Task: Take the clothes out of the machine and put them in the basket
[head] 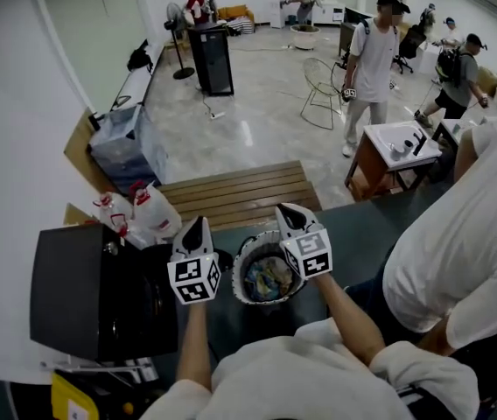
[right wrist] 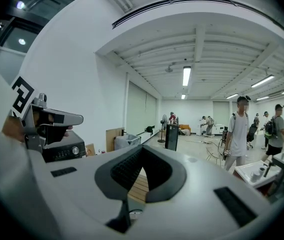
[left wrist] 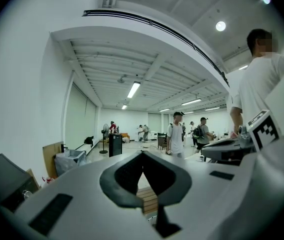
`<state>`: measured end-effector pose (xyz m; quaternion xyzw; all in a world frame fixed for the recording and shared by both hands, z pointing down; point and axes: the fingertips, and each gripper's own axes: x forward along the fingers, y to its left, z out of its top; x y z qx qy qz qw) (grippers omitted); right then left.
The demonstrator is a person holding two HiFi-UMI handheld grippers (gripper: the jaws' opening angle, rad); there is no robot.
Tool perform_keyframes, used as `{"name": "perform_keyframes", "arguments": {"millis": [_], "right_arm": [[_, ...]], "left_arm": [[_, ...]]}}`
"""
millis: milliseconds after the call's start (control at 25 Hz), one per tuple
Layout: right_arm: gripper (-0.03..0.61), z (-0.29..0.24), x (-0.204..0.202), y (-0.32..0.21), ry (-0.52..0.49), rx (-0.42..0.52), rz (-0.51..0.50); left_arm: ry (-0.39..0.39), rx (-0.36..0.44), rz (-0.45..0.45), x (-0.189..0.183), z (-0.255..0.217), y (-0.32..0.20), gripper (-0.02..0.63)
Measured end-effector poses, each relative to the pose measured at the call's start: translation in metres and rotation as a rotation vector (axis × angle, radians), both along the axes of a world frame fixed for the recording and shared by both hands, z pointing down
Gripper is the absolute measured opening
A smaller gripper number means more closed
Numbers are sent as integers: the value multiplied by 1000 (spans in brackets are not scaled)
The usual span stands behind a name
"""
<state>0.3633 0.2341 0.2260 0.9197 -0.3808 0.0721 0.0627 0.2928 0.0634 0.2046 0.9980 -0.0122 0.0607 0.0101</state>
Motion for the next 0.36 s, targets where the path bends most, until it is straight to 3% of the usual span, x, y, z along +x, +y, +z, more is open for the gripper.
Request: {"name": "perform_keyframes", "arguments": {"millis": [360], "right_arm": [[21, -2, 11, -1, -1, -14, 3]], "left_arm": [[-16, -6, 8, 9, 5, 1, 18]]}}
